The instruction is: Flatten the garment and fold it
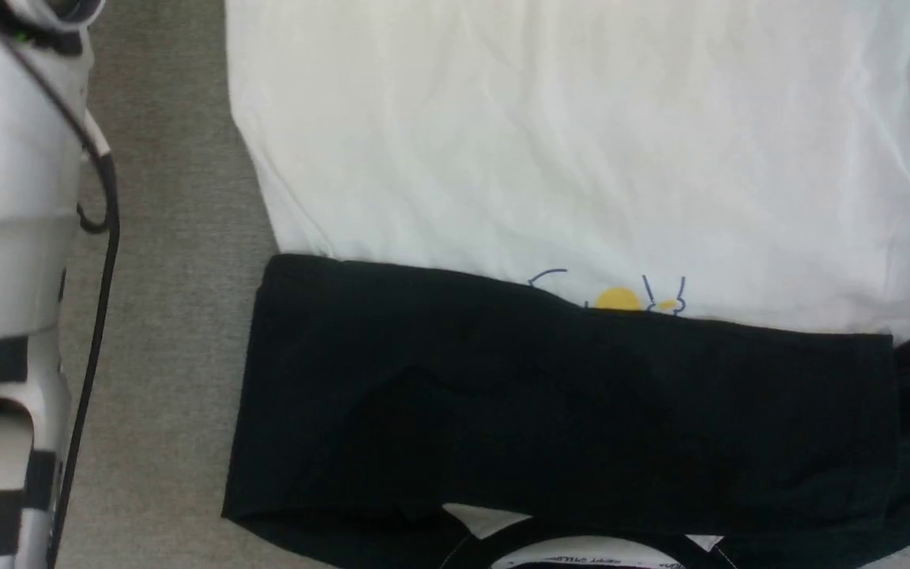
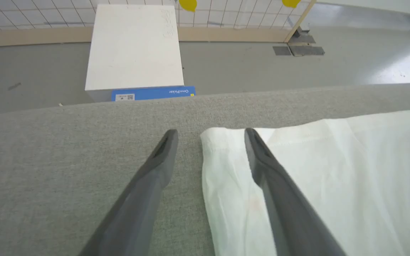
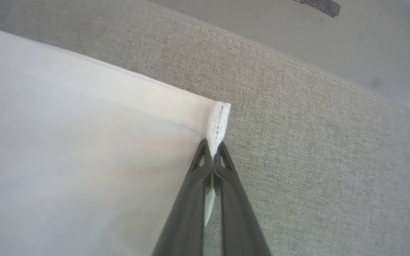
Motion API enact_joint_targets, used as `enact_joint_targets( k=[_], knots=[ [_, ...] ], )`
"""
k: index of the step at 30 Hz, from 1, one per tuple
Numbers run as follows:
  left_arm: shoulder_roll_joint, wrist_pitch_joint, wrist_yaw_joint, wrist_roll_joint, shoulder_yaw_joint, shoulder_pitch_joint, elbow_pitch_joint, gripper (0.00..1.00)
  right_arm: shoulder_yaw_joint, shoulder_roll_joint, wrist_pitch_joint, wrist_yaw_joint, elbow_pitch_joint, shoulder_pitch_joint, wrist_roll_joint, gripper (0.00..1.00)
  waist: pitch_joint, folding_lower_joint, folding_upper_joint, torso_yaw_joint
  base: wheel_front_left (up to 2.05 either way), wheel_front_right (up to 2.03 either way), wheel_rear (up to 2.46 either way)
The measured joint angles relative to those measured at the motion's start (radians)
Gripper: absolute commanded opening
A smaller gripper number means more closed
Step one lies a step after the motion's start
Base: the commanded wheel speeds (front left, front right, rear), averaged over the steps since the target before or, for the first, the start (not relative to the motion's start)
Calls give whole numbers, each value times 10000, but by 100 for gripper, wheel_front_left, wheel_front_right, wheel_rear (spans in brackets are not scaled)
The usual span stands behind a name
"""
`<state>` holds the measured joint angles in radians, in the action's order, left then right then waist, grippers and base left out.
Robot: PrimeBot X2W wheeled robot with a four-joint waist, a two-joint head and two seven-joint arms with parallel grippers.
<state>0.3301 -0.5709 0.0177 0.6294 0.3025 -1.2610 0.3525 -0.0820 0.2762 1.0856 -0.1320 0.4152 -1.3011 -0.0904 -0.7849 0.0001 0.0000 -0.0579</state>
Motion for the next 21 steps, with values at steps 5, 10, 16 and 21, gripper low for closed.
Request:
enact_joint_targets(
  k=[5, 10, 16, 21],
  knots=[
    [61, -2048, -550, -385, 671, -900, 1116, 100, -441, 61, -224, 0, 148, -256, -366, 0, -189, 0, 0, 264, 0, 0, 0],
    [209, -3095, -849, -516, 951, -1298, 1315, 100, -740, 188, -433, -2, 280, -473, -631, 0, -357, -2, 0, 407, 0, 0, 0],
    [301, -3365, -585, -86, 711, -1312, 1043, 0, -1049, 376, -892, -2, 566, -755, -886, 0, -482, -2, 0, 447, 0, 0, 0],
    [326, -1885, -527, 67, 274, -1055, 842, 0, -1137, 502, -1659, -2, 907, -973, -909, 0, -515, -1, 0, 409, 0, 0, 0]
  ],
)
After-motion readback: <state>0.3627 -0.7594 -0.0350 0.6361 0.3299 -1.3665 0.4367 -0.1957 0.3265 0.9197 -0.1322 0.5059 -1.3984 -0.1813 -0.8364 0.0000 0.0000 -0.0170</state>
